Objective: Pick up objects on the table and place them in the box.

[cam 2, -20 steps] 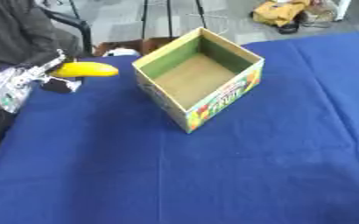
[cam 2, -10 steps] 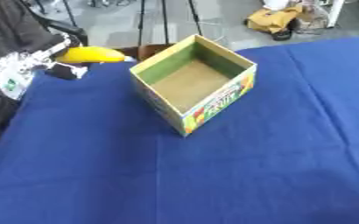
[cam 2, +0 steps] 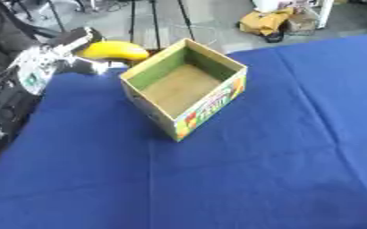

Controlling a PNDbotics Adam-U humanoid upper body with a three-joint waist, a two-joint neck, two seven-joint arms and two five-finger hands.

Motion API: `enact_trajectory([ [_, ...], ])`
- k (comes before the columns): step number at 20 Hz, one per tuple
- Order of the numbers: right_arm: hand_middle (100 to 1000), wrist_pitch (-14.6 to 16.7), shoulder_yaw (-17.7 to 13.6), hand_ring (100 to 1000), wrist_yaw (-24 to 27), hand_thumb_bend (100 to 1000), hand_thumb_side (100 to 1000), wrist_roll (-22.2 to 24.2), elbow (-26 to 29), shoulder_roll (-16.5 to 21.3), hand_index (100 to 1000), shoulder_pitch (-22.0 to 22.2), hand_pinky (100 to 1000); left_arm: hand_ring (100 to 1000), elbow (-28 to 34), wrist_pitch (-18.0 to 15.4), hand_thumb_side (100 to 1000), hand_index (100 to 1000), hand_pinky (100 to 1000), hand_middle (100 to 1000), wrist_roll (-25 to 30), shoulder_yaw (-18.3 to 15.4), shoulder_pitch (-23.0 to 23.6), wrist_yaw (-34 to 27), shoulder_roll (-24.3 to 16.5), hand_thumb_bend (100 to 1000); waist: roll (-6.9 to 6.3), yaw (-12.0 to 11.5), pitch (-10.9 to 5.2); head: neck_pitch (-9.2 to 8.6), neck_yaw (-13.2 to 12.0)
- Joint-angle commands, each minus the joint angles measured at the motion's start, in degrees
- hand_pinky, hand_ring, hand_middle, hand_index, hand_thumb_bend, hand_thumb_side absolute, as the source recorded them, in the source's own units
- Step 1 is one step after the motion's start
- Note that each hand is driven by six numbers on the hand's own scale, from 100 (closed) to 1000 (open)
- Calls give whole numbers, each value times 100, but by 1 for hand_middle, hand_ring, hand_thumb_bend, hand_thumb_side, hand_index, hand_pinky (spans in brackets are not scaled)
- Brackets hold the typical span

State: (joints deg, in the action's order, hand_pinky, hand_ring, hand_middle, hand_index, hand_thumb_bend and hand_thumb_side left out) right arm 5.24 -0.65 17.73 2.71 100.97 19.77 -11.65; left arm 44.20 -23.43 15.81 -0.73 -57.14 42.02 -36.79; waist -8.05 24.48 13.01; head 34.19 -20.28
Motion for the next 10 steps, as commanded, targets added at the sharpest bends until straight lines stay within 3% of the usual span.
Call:
enact_trajectory([
  [1, 681, 5, -1, 707, 21, 100, 882, 20, 64, 45, 724, -90, 576, 555, 90, -43, 194, 549, 685, 458, -44, 19, -180, 81, -48, 100, 5, 74, -62, -90, -47],
  [10, 680, -17, 32, 706, -42, 100, 891, 55, 66, 16, 723, -187, 575, 561, 109, -127, 203, 556, 685, 464, -127, 56, -259, 306, 115, 100, -200, 433, 109, -187, -86],
])
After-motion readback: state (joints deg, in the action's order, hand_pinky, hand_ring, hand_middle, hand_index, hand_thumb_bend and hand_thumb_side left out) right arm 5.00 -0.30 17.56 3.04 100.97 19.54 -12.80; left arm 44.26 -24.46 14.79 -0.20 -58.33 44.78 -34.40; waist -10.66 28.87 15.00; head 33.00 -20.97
